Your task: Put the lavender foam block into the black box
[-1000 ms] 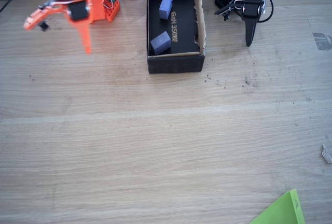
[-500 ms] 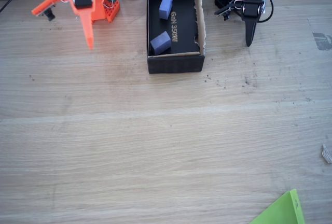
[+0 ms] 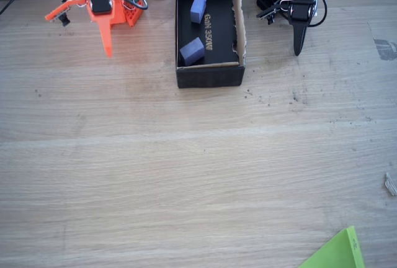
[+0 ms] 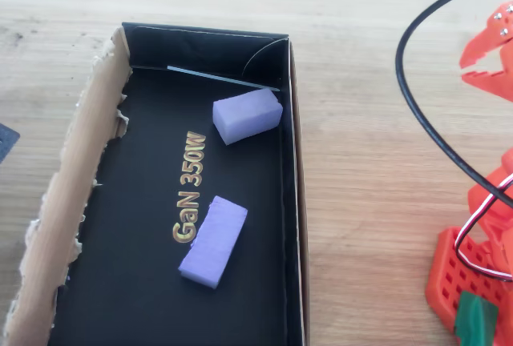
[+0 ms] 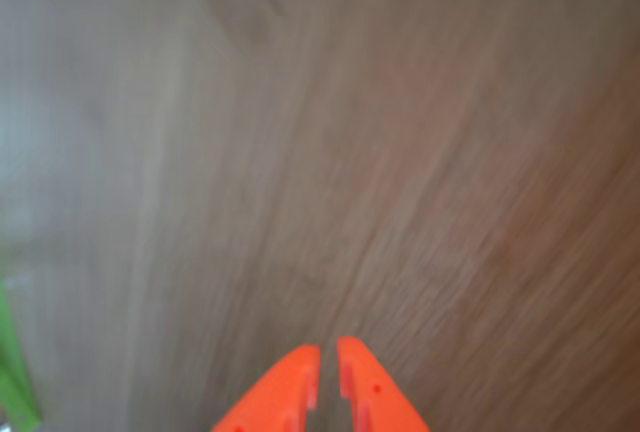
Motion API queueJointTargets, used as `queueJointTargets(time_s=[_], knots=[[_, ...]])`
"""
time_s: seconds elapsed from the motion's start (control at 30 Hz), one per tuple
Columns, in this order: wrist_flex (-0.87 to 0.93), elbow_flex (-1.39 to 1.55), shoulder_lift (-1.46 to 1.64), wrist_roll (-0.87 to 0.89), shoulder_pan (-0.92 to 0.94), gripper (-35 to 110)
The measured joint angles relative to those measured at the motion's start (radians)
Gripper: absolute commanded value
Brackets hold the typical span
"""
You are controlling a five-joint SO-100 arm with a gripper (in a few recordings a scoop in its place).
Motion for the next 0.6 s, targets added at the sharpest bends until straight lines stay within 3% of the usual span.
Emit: queueJointTargets(time_s=[0.6], knots=[[-0.011,0.104,0.003,-0.017,0.017,0]])
